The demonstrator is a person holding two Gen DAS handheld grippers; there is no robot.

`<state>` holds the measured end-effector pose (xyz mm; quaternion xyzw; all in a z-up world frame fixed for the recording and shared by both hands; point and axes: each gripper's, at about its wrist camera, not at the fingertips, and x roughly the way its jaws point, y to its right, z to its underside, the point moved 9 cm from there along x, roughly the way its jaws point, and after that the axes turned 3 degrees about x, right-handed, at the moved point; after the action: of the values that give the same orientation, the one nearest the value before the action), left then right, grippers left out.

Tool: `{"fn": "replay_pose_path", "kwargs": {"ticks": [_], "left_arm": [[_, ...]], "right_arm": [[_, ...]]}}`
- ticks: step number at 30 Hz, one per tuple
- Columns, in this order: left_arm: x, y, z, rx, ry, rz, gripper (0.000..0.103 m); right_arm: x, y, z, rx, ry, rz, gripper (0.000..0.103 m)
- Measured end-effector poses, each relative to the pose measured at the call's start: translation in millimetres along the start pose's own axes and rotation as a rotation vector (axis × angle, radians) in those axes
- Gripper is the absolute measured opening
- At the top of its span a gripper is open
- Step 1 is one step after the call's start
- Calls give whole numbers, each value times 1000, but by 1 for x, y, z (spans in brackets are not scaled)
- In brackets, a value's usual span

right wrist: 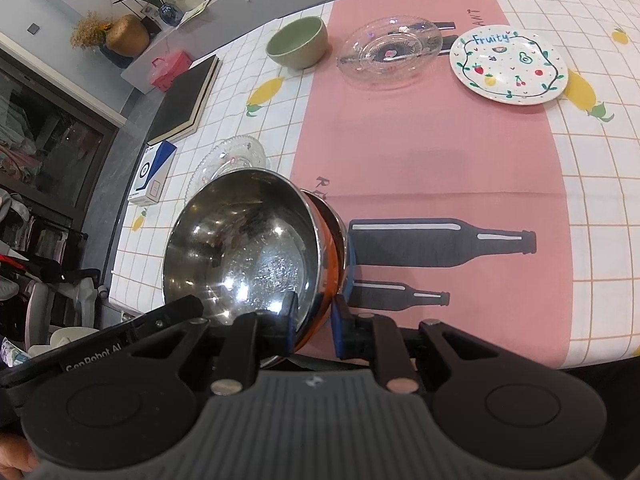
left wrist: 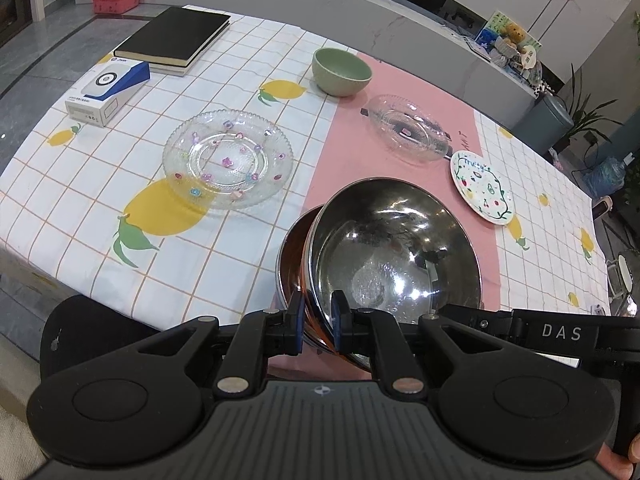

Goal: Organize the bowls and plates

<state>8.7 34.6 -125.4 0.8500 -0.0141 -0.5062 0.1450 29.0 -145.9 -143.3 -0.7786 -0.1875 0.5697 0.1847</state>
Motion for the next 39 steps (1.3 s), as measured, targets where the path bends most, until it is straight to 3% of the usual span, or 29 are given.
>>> {"fn": "replay_pose_path", "kwargs": {"ticks": [17, 30, 36, 39], "left_arm": [[23, -13, -5, -48, -38, -17, 16], [27, -10, -5, -11, -51, -28, 17], [26, -9, -6, 15, -52, -16, 18], [21, -11, -10, 13, -34, -7, 24]], "right_arm": [[25, -4, -9, -27, -26, 66, 15], [27, -4, -11, -31, -28, 80, 15], [27, -5, -11, -20, -33, 62, 20], [25, -5, -11, -26, -26, 56, 21]]}}
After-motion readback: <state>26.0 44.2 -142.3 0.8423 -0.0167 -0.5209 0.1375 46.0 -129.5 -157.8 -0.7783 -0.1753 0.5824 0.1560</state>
